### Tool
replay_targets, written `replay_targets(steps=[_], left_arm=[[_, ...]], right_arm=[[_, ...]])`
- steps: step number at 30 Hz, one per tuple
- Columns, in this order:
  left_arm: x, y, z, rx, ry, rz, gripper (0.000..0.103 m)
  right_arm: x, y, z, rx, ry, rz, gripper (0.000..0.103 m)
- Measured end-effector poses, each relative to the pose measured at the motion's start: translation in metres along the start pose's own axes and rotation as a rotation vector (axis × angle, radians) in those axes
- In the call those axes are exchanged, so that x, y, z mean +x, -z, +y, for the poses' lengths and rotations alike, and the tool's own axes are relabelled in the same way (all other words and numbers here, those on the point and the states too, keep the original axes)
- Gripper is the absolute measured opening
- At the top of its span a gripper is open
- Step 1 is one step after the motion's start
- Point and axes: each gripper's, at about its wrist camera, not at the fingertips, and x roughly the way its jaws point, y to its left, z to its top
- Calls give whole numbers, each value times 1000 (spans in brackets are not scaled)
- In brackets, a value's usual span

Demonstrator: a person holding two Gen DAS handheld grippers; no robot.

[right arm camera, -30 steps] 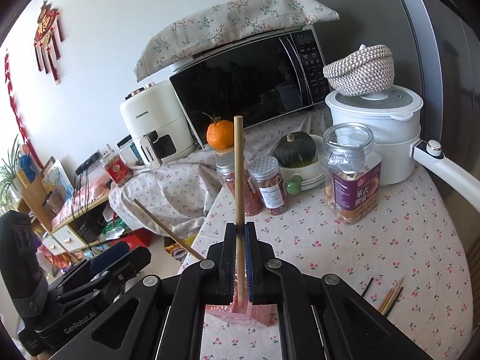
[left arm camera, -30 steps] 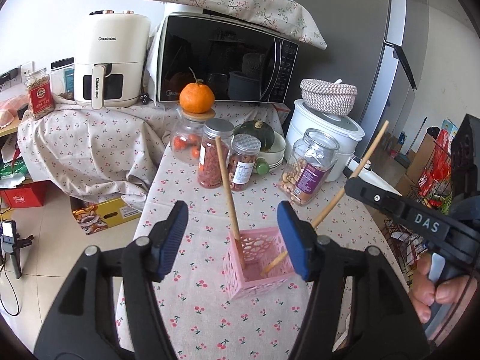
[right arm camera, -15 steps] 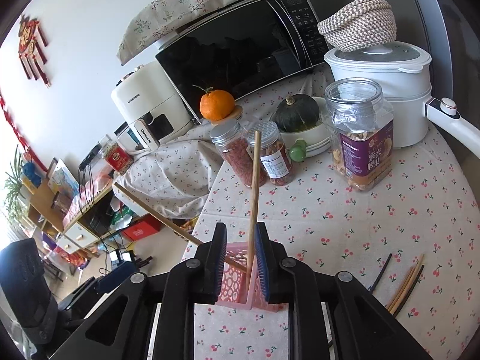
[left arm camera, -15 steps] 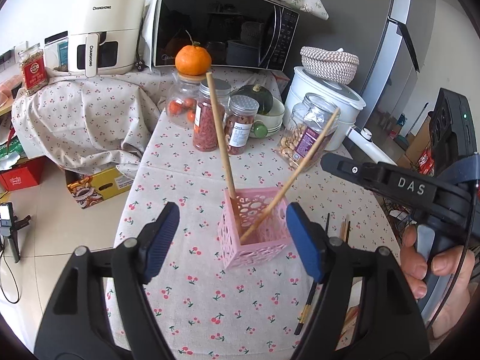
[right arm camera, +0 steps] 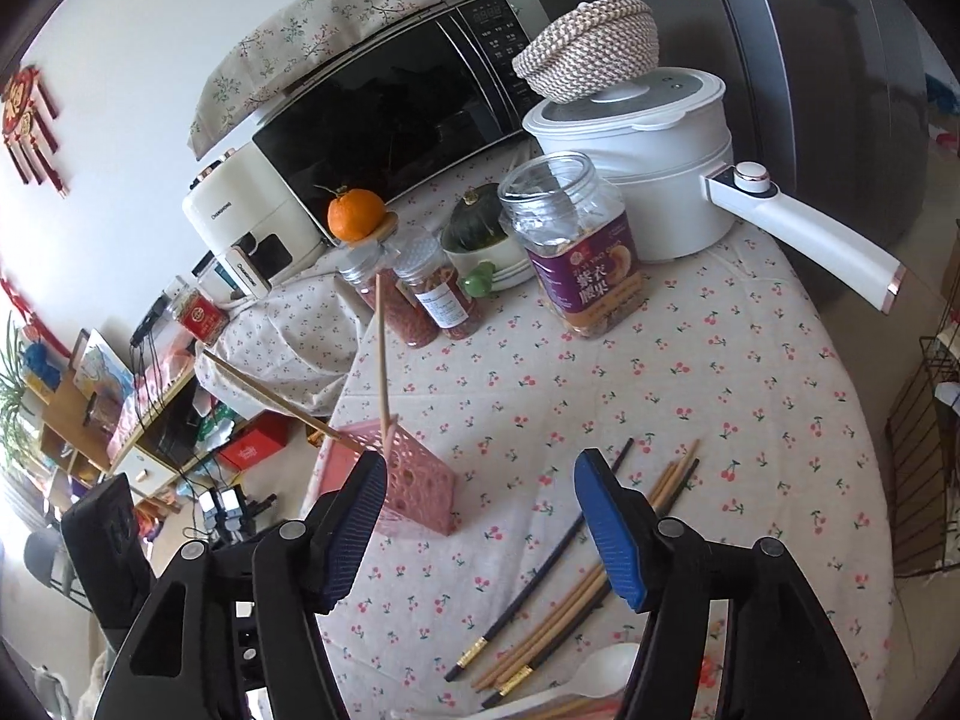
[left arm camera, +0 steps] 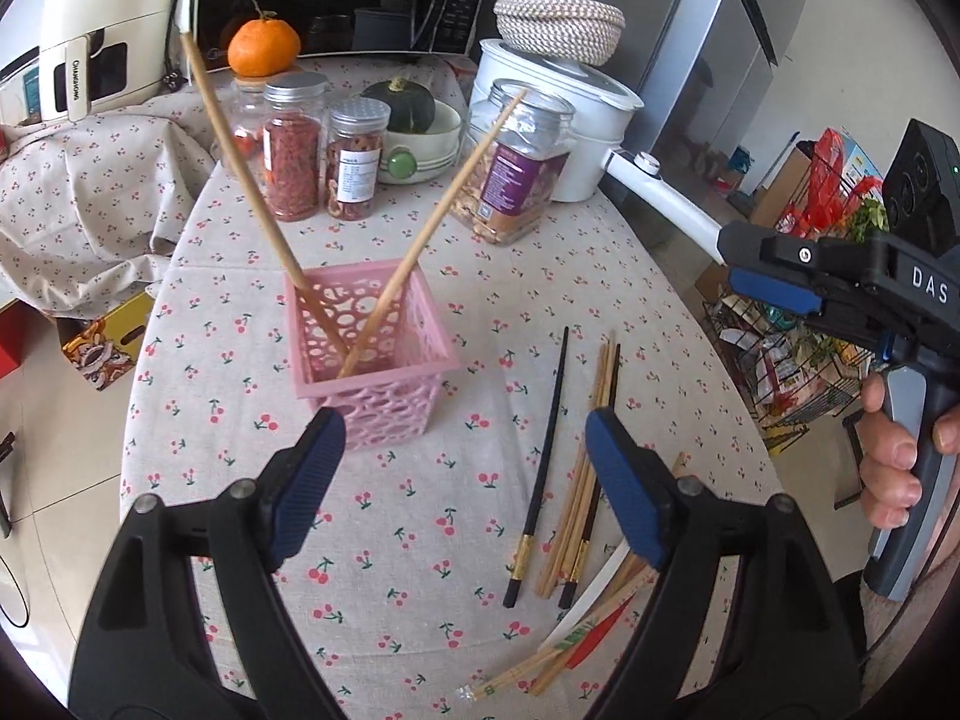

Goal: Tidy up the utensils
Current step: 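Open the left tool and move it back to the chopstick pile, then grasp a black chopstick from the pile with the left tool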

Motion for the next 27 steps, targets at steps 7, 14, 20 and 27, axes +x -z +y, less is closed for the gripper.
replay_targets(steps=[7,14,20,27], left_arm=[[26,7,-33,81,1,85,83],[64,14,-61,148,-44,179,83],[100,15,-81,198,-42,199,82],[137,13,-84,198,-5,251,56]], right_arm=[[-1,25,-44,14,141,109,72],[-2,39,-82,69,220,155,73],[2,41,-102,116,232,191,73],[4,41,-111,142,228,214,73]])
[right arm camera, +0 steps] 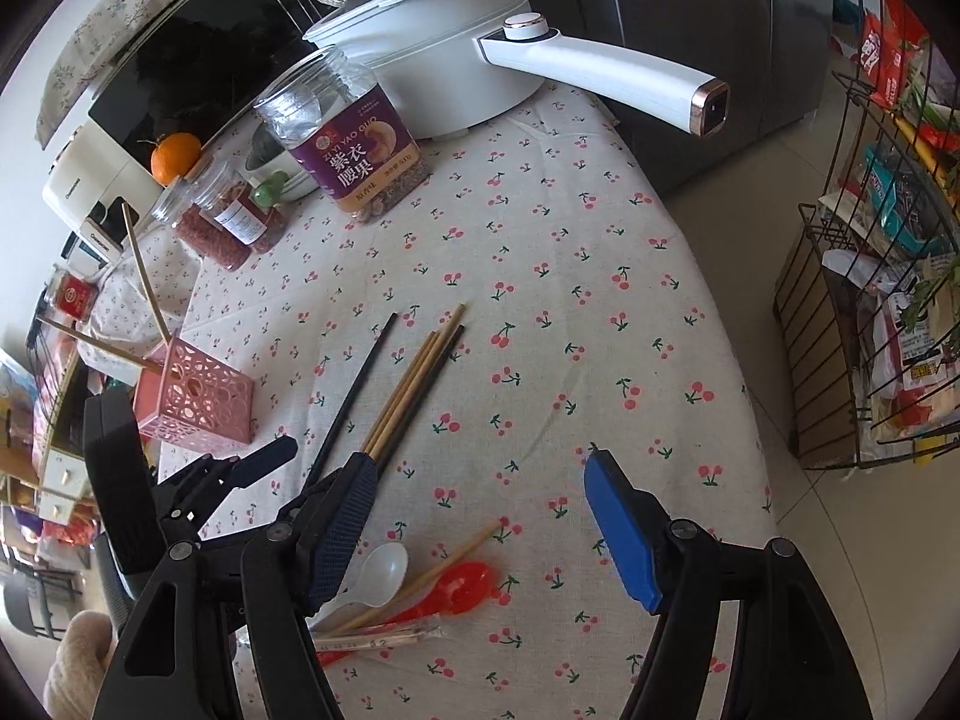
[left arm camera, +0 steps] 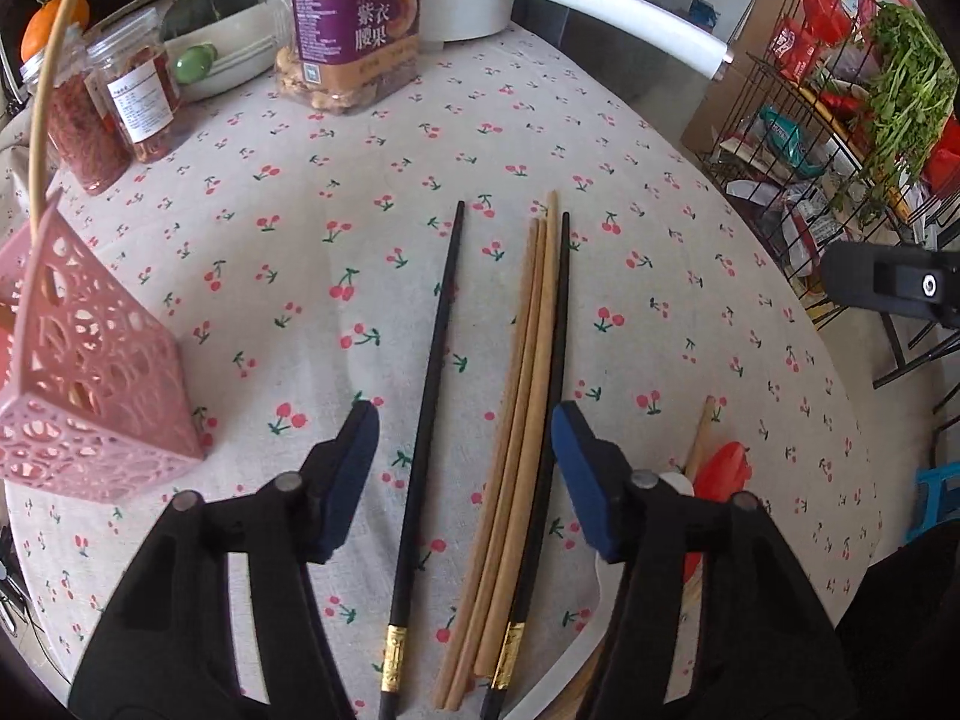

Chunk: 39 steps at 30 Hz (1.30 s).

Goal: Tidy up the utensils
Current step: 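Grasp a black chopstick from the pile with the left tool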

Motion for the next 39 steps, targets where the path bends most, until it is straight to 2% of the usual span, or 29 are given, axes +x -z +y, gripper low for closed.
replay_targets(steps=[2,3,8,11,14,18,25,27,29,36,39], left_arm=[[8,1,1,-15,12,26,51],[8,1,1,-22,33,12,49],[12,-3,-5,-2,34,5,44],[15,-8,-6,2,40,9,32],[16,-10,-6,13,41,9,26],[16,-13,-4,15,59,22,25],[7,-12,14,-86,150,52,20],[2,-12,17,-118,168,32,20],[-1,-13,18,-122,158,18,20],[15,-13,17,-114,108,45,18],[15,-15,20,-145,113,49,17]], right_arm=[[2,0,-3,2,1,10,73],[3,0,-4,2,6,13,73],[7,0,-9,9,18,22,73],[10,0,-10,9,23,28,73],[14,0,-10,5,33,35,73],[21,1,-10,10,55,46,73],[30,4,-7,24,60,66,73],[30,5,-6,20,63,68,73],[32,5,-6,18,67,71,73],[33,5,-11,26,70,80,73],[33,4,-11,24,72,76,73]])
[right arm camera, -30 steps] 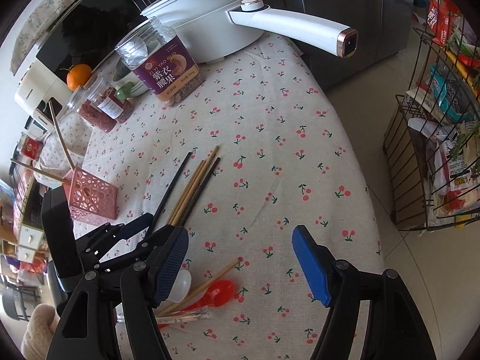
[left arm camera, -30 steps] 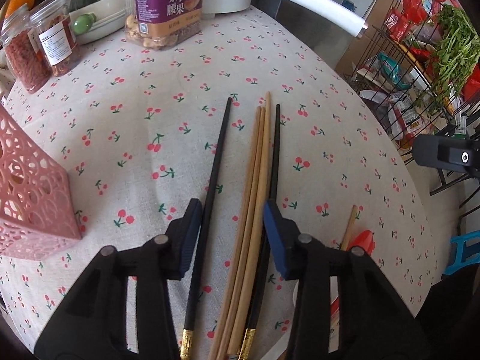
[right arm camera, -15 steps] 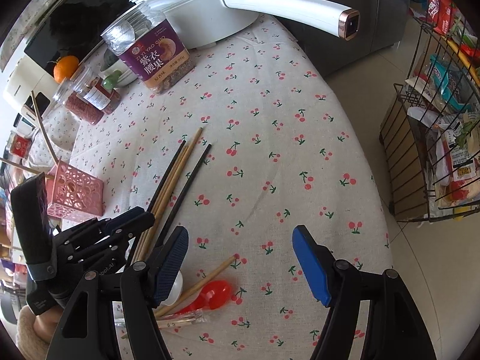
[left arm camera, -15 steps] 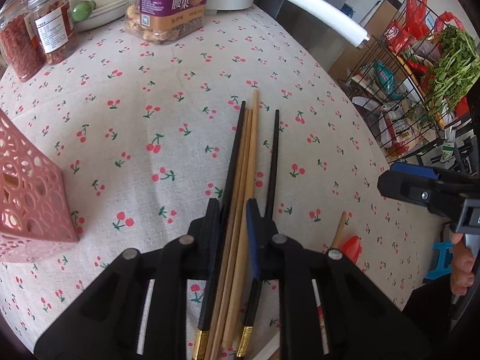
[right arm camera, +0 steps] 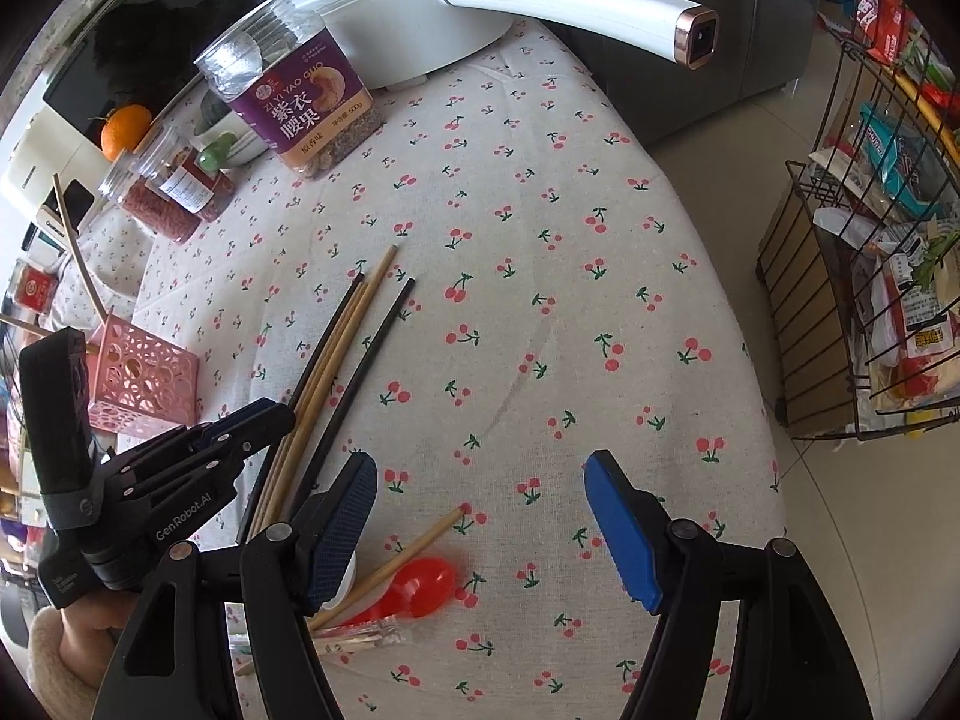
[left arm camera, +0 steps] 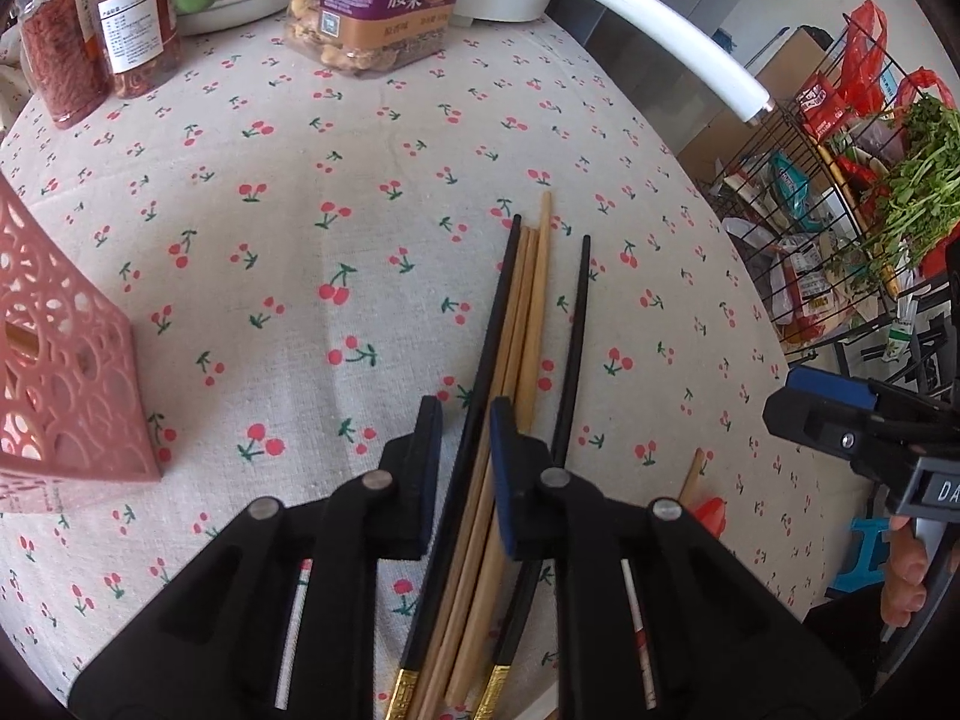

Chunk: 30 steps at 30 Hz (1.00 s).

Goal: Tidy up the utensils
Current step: 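Grasp a black chopstick from the pile with the left tool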

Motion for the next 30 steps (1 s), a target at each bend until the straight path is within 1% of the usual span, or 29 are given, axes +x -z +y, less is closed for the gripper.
replay_targets(steps=[2,6,10,11,13,16,17,18,20,25,30], left_arm=[[0,0,2,-9,-23,-5,14],[0,0,6,-25,-38,13,13],[1,-1,2,3,-50,23,13],[1,-2,1,8,-43,18,14],[3,-2,0,24,-44,-10,14],[6,-4,-4,57,-76,-41,13],[7,-4,-5,62,-83,-43,9],[7,-4,-5,58,-93,-42,8],[3,-3,-3,38,-91,-34,7],[-30,5,-1,12,-53,-91,7],[-68,18,5,-1,-47,-145,6]], right_arm=[[0,0,0,1,-2,1,73],[0,1,0,2,-3,2,73],[0,0,0,1,-4,3,73],[0,1,-1,2,-5,4,73],[1,1,-1,8,-6,7,73],[5,1,-1,27,-7,14,73],[6,0,0,34,-8,16,73],[7,-1,1,40,-11,18,73],[8,-3,6,41,-15,21,73],[11,-6,23,11,-8,16,73],[23,-12,43,-4,-4,16,73]])
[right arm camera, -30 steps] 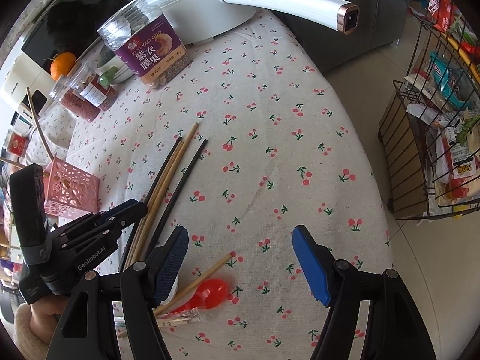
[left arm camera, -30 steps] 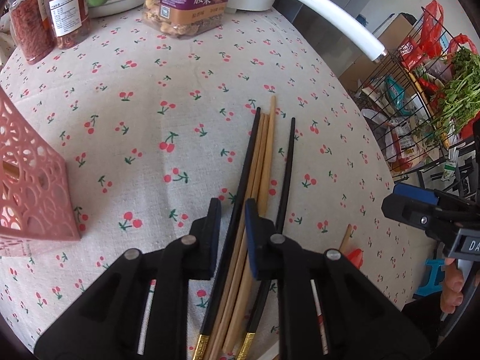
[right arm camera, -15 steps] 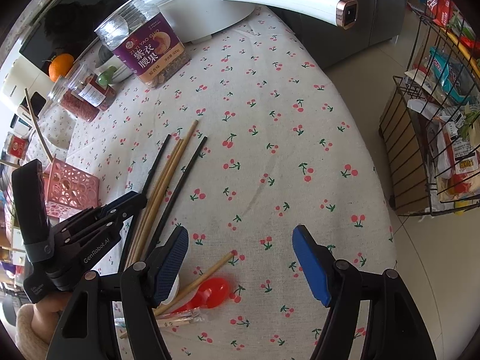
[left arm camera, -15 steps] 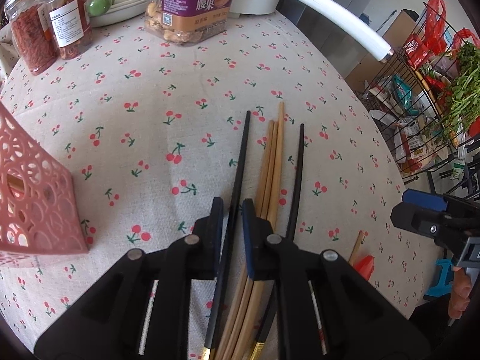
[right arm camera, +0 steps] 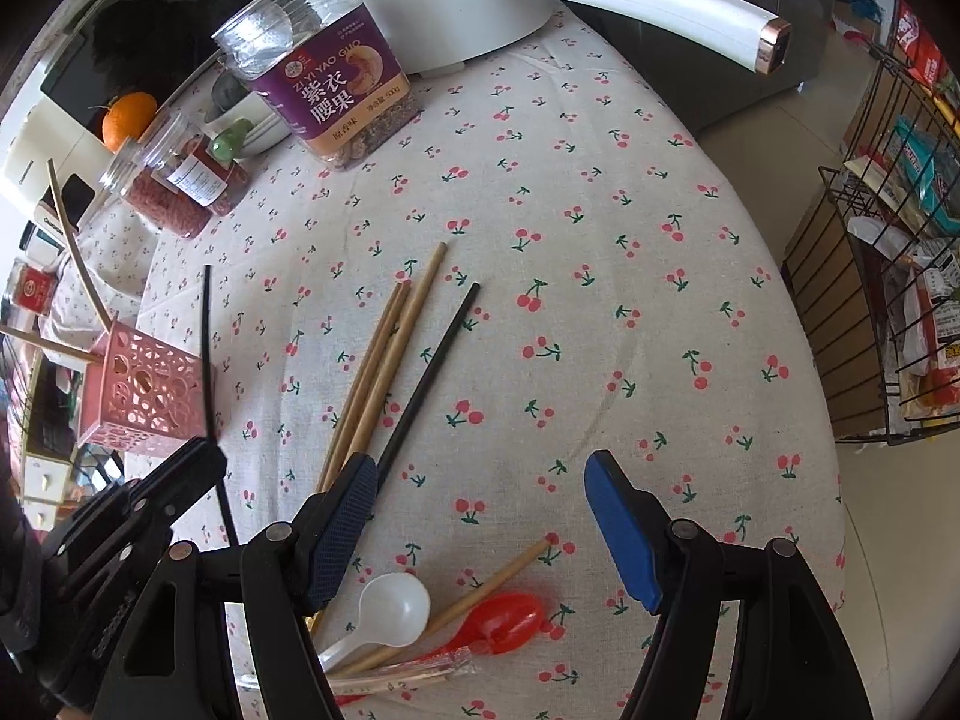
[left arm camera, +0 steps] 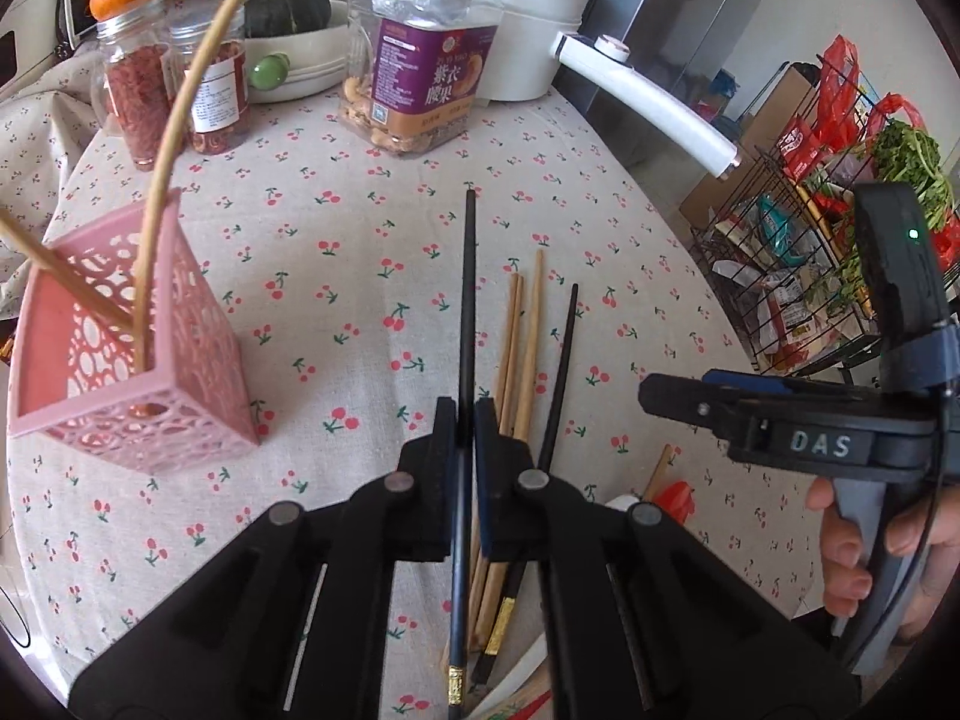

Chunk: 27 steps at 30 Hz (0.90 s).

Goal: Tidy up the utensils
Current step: 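Grasp a black chopstick from the pile with the left tool, then lift the black chopstick with the left tool and lower it into the pink holder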

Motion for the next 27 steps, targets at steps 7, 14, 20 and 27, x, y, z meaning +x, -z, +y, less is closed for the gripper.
replay_targets(steps=[7,14,20,27], left_arm=[[-54,10,18,-9,1,-88,6],[-86,19,32,14,-6,-142,6],[-101,26,45,-5,9,-159,6],[-113,27,56,-21,9,-176,6]], right_arm=[[15,-10,31,-28,-43,-5,33],[41,-21,43,-1,-39,29,18],[59,-30,43,45,-28,52,14],[65,-32,71,-78,149,47,11]])
